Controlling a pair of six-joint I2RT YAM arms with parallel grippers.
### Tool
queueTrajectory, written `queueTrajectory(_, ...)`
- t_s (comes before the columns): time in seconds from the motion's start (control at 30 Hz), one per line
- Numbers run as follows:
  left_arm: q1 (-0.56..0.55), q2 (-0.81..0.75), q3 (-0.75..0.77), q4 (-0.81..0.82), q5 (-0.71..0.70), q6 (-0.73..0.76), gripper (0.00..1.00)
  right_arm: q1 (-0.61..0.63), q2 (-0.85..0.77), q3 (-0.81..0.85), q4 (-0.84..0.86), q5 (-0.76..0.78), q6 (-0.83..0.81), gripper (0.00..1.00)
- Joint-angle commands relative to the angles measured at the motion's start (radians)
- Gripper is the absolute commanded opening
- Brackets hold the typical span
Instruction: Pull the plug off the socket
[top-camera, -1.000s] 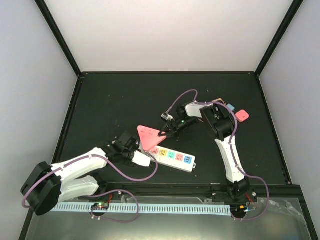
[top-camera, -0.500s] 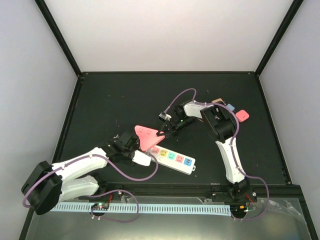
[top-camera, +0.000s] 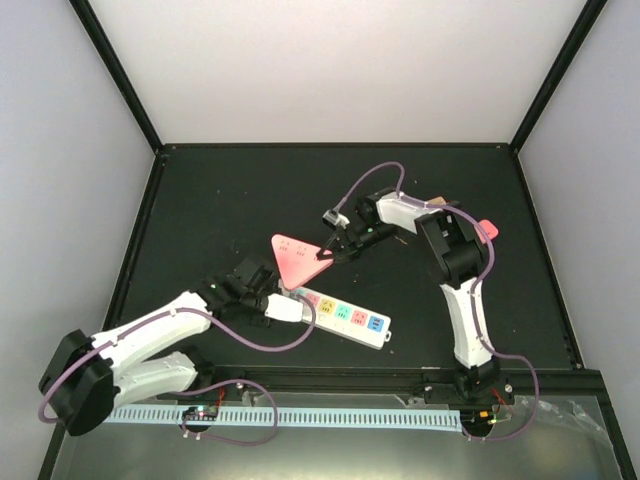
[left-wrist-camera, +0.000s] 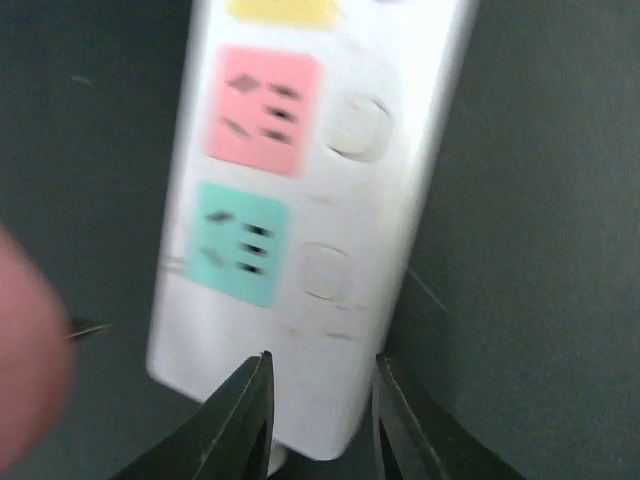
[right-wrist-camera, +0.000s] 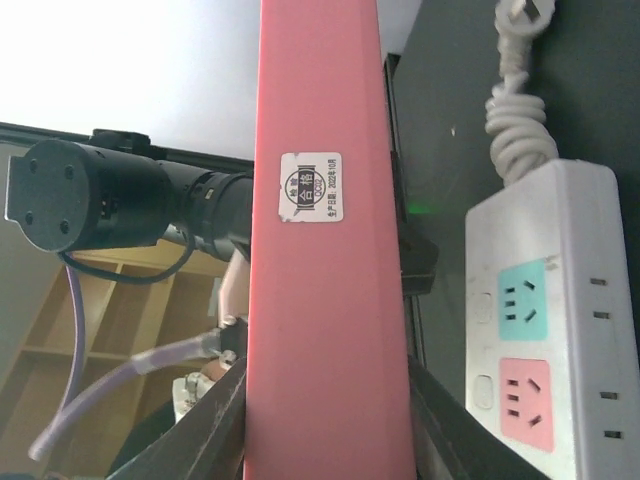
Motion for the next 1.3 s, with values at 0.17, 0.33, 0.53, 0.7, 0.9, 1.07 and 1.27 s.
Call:
queueTrajectory(0.17, 0.002, -0.115, 0.235, -0.163, 0.108, -0.176, 0.65, -0.112, -0.187, -0.029, -0.009, -0.102, -0.051, 0.01)
queueTrajectory(0.33, 0.019, -0.109, 0.293, -0.212, 0.127, -0.244, 0.9, -0.179, -0.318, -0.091, 0.051, -0.072, -0.002, 0.01)
queueTrajectory(0.53, 0.052, -0.128, 0.289, -0.169, 0.135, -0.308, 0.99, -0.295, -0.399, -0.116, -0.112, -0.012, -0.167, 0.01)
queueTrajectory(0.7, 0.077, -0.14, 0.299, -0.153, 0.153, -0.344, 0.99, -0.415, -0.39, -0.09, -0.354, 0.076, -0.384, 0.01)
queueTrajectory(0.9, 0.084, -0.151, 0.284, -0.142, 0.171, -0.337, 0.99, -0.486, -0.465, -0.148, -0.353, 0.346, -0.449, 0.01)
queueTrajectory(1.07, 0.086, -0.155, 0.281, -0.143, 0.188, -0.33, 0.99, -0.579, -0.484, -0.223, -0.354, 0.441, -0.49, 0.01)
queueTrajectory(1.27, 0.088, -0.178, 0.266, -0.152, 0.199, -0.315, 0.99, -0.736, -0.466, -0.28, -0.351, 0.599, -0.572, 0.01)
